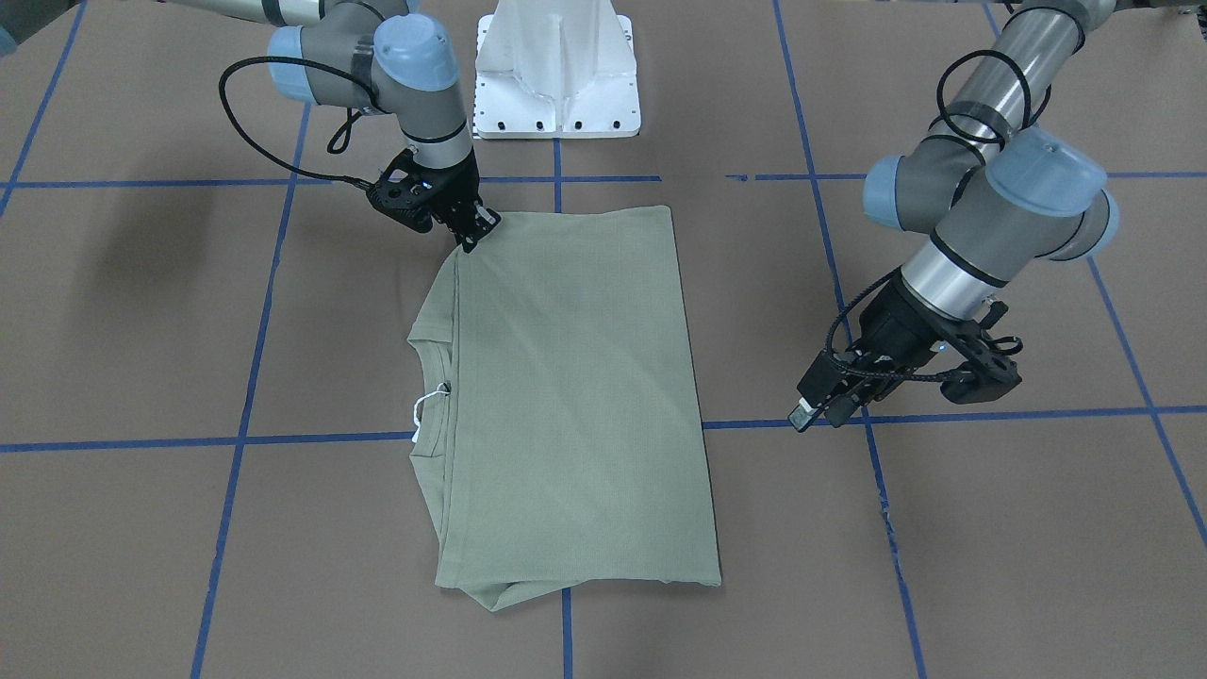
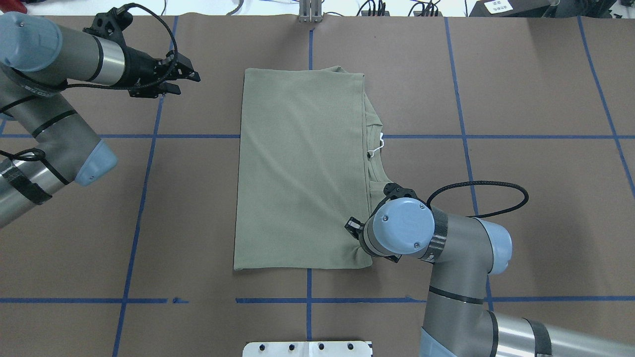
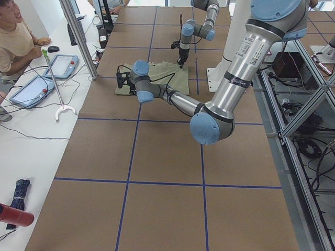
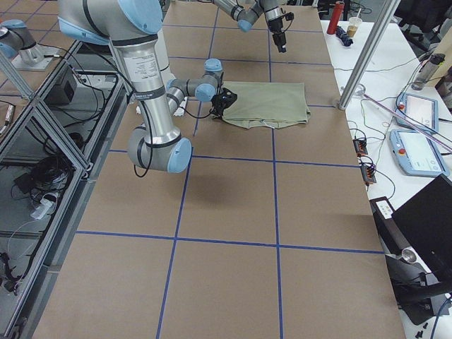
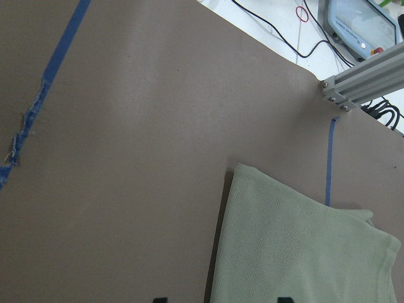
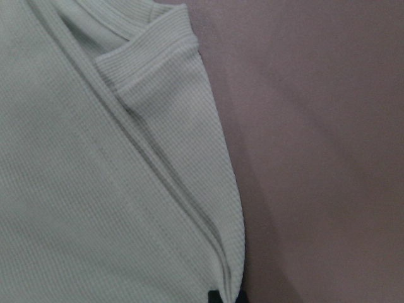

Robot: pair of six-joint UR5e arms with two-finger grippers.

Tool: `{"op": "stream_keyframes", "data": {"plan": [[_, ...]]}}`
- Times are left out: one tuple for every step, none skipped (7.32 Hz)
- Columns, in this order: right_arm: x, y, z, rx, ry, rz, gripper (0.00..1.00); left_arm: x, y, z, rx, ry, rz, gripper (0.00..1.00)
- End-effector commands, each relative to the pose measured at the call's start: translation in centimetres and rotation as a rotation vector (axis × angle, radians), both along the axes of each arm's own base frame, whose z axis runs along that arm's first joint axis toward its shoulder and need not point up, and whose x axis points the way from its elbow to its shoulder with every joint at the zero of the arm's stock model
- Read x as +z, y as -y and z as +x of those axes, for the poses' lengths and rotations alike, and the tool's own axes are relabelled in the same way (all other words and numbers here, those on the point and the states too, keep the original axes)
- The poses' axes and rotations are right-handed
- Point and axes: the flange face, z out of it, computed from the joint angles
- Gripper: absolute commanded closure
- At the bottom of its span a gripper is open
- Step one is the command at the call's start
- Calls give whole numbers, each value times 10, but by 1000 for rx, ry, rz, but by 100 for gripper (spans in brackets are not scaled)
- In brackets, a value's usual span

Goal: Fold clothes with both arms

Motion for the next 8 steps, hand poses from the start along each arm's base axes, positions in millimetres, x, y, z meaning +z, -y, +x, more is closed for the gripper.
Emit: {"op": "stream_keyframes", "data": {"plan": [[-11, -3, 8, -12, 29, -6, 100, -5, -3, 0, -17, -32, -48, 34], [-13, -13, 31, -30, 54, -13, 100, -10, -34, 17, -1, -79, -104, 34], [-4, -20, 48, -35, 55, -14, 100, -23, -66, 33, 24, -120, -130, 32], [-2, -20, 49, -35, 52, -14, 100, -45, -96, 52, 59, -170, -173, 32], [-2, -20, 49, -35, 50, -13, 100, -66, -125, 72, 59, -182, -211, 32], [-2, -20, 50, -35, 52, -13, 100, -86, -157, 87, 59, -147, -229, 31], [-1, -21, 48, -35, 49, -13, 100, -97, -188, 108, 57, -130, -255, 31], [-5, -21, 49, -34, 56, -11, 100, -91, -218, 131, 57, -127, -297, 31]]}}
